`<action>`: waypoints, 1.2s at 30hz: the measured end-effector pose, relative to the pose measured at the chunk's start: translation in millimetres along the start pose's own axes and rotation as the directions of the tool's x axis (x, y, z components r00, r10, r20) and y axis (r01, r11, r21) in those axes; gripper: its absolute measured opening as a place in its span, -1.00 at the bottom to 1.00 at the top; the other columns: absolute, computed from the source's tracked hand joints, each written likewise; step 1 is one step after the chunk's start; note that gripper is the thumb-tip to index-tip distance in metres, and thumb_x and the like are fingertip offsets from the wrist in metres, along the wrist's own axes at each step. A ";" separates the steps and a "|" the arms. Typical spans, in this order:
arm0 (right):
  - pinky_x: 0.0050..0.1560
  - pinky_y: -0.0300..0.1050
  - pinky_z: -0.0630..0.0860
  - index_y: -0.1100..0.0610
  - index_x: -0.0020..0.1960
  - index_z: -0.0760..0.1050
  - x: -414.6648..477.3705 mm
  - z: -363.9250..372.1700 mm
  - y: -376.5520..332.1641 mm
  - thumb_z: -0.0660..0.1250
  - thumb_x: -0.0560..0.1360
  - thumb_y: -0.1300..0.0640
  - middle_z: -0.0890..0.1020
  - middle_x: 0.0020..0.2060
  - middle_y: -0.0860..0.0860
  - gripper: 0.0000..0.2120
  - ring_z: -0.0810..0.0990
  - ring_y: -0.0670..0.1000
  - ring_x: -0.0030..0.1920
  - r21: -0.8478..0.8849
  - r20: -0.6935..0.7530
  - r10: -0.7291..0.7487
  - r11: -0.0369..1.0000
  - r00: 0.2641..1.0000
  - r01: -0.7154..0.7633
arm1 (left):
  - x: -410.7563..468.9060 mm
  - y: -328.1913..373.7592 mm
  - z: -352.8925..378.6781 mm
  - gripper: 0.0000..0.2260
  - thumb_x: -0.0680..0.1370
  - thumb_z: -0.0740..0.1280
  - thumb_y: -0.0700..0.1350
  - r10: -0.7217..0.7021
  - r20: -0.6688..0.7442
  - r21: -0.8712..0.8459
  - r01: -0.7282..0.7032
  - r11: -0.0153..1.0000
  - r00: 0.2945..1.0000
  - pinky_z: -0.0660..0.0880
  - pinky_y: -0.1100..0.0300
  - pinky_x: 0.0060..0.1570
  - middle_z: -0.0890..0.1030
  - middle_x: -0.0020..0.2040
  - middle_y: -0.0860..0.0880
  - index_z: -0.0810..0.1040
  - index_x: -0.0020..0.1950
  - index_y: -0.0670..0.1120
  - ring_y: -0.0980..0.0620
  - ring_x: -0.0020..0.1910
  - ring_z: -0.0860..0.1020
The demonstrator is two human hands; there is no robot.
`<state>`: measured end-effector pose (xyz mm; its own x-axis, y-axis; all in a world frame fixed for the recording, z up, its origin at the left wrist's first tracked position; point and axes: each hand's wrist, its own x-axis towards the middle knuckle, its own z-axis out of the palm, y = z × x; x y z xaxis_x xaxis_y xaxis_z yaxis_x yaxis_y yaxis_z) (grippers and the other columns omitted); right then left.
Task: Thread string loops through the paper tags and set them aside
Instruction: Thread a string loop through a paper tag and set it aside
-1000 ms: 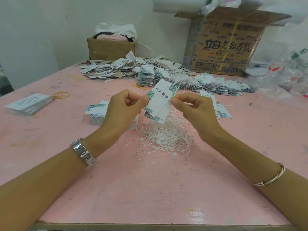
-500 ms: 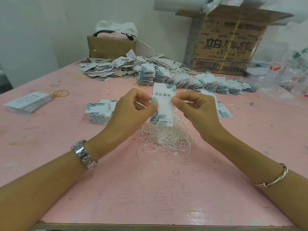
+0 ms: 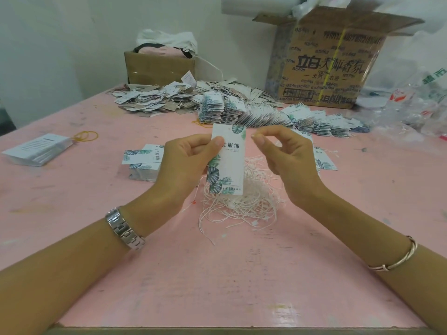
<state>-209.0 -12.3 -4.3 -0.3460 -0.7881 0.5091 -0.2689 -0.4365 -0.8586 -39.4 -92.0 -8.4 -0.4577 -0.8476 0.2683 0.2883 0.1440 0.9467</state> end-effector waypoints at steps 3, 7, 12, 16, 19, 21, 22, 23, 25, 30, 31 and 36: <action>-0.54 -0.33 0.17 0.09 -0.06 0.57 2.8 -3.1 -2.1 0.38 0.51 0.14 0.48 -0.53 -0.20 -0.98 0.16 -0.14 -0.57 0.010 -0.031 0.080 0.997 0.996 -0.080 | -2.4 -1.8 2.0 -0.92 0.53 0.42 -0.13 -0.008 0.032 0.024 0.007 1.000 0.999 0.60 0.31 -0.22 0.73 -0.16 0.01 0.68 -0.01 -0.02 0.14 -0.21 0.69; -0.51 -0.28 0.12 0.01 -0.15 0.62 2.2 0.4 -2.7 0.39 0.41 0.10 0.48 -0.32 0.15 -0.95 0.16 -0.12 -0.54 0.080 0.059 0.139 0.986 0.989 -0.143 | -6.7 -4.8 5.8 -0.89 0.49 0.42 -0.11 0.010 0.115 0.032 -0.014 0.999 0.993 0.58 0.31 -0.20 0.73 -0.12 0.00 0.68 0.00 0.01 0.09 -0.13 0.70; -0.50 -0.30 0.12 -0.08 -0.21 0.67 2.3 2.6 -2.8 0.38 0.40 0.14 0.34 -0.19 0.26 -0.86 0.16 -0.13 -0.54 0.103 0.132 0.145 0.982 0.981 -0.159 | -7.9 -4.9 5.2 -0.83 0.43 0.42 -0.01 0.044 0.155 0.056 -0.053 0.997 0.987 0.59 0.29 -0.17 0.73 -0.11 0.01 0.69 0.00 0.05 0.08 -0.10 0.70; -0.50 -0.31 0.12 -0.04 -0.19 0.68 3.0 0.7 1.2 0.38 0.40 0.15 0.34 -0.27 0.22 -0.86 0.14 -0.13 -0.54 0.118 0.139 0.172 0.975 0.975 -0.189 | -8.0 -5.3 6.4 -0.89 0.53 0.41 -0.12 0.037 0.167 0.061 -0.048 0.997 0.985 0.57 0.30 -0.16 0.73 -0.11 -0.01 0.68 0.02 -0.01 0.09 -0.12 0.70; -0.50 -0.32 0.13 0.08 -0.10 0.64 2.6 -0.1 2.8 0.37 0.40 0.17 0.46 -0.40 0.07 -0.89 0.16 -0.14 -0.54 0.113 0.159 0.173 0.975 0.972 -0.192 | -8.7 -4.6 7.1 -0.87 0.54 0.42 -0.14 0.041 0.139 0.121 -0.058 0.991 0.989 0.56 0.27 -0.22 0.73 -0.09 -0.01 0.65 0.08 -0.03 0.07 -0.14 0.69; -0.50 -0.32 0.13 0.17 -0.06 0.60 2.1 -0.2 3.2 0.36 0.41 0.20 0.54 -0.36 -0.10 -0.88 0.17 -0.14 -0.54 0.104 0.181 0.167 0.977 0.969 -0.187 | -9.7 -4.3 6.6 -0.77 0.53 0.44 -0.15 0.088 0.111 0.164 -0.106 0.981 0.990 0.57 0.22 -0.25 0.69 -0.06 -0.01 0.56 0.17 -0.01 0.02 -0.16 0.69; -0.50 -0.32 0.13 0.19 -0.06 0.60 1.8 0.1 3.2 0.35 0.41 0.20 0.54 -0.33 -0.11 -0.87 0.18 -0.14 -0.53 0.098 0.187 0.168 0.977 0.968 -0.189 | -10.4 -3.9 6.1 -0.73 0.53 0.44 -0.16 0.127 0.108 0.183 -0.145 0.972 0.986 0.58 0.22 -0.24 0.66 -0.04 0.00 0.52 0.19 0.00 0.02 -0.16 0.68; -0.50 -0.32 0.13 0.19 -0.07 0.60 1.1 0.7 3.2 0.36 0.41 0.20 0.54 -0.30 -0.09 -0.87 0.18 -0.14 -0.53 0.093 0.189 0.171 0.977 0.967 -0.191 | -11.4 -3.3 5.5 -0.72 0.53 0.44 -0.17 0.172 0.114 0.208 -0.193 0.959 0.978 0.57 0.23 -0.24 0.62 -0.02 0.02 0.49 0.19 0.02 0.05 -0.16 0.66; -0.49 -0.32 0.13 0.18 -0.09 0.61 0.0 1.9 2.8 0.36 0.39 0.20 0.51 -0.29 -0.04 -0.88 0.18 -0.14 -0.53 0.091 0.190 0.170 0.978 0.967 -0.190 | -14.3 -1.5 5.3 -0.76 0.54 0.43 -0.16 0.256 0.136 0.274 -0.285 0.918 0.957 0.57 0.24 -0.25 0.57 0.02 0.08 0.49 0.14 0.06 0.12 -0.13 0.64; -0.48 -0.30 0.09 0.16 -0.11 0.62 -0.3 1.9 1.5 0.38 0.40 0.16 0.31 -0.30 0.25 -0.89 0.14 -0.12 -0.52 0.088 0.209 0.190 0.973 0.959 -0.212 | -18.6 0.9 8.0 -0.88 0.55 0.42 -0.16 0.417 0.153 0.366 -0.443 0.819 0.896 0.56 0.28 -0.32 0.49 0.15 -0.02 0.57 0.06 -0.01 0.12 -0.08 0.64; -0.48 -0.29 0.09 0.16 -0.11 0.61 -0.5 1.4 1.6 0.38 0.40 0.16 0.31 -0.33 0.21 -0.89 0.13 -0.11 -0.52 0.090 0.218 0.189 0.973 0.957 -0.212 | -18.6 1.0 8.2 -0.90 0.55 0.43 -0.16 0.426 0.157 0.373 -0.453 0.810 0.891 0.54 0.32 -0.30 0.49 0.15 -0.03 0.60 0.05 -0.03 0.13 -0.09 0.63; -0.49 -0.29 0.10 0.17 -0.10 0.63 -0.4 0.4 3.2 0.37 0.41 0.16 0.31 -0.31 0.28 -0.88 0.14 -0.10 -0.52 0.081 0.245 0.177 0.976 0.953 -0.202 | -18.0 1.6 8.0 -0.91 0.51 0.46 -0.17 0.453 0.158 0.410 -0.475 0.778 0.878 0.48 0.43 -0.22 0.54 0.16 -0.03 0.67 0.01 -0.11 0.11 -0.15 0.63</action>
<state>-209.4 -13.6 -7.3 -0.1567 -0.9349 0.3184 -0.1194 -0.3021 -0.9458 -37.4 -72.4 -10.3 -0.4037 -0.5981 0.6923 0.0971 0.7245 0.6824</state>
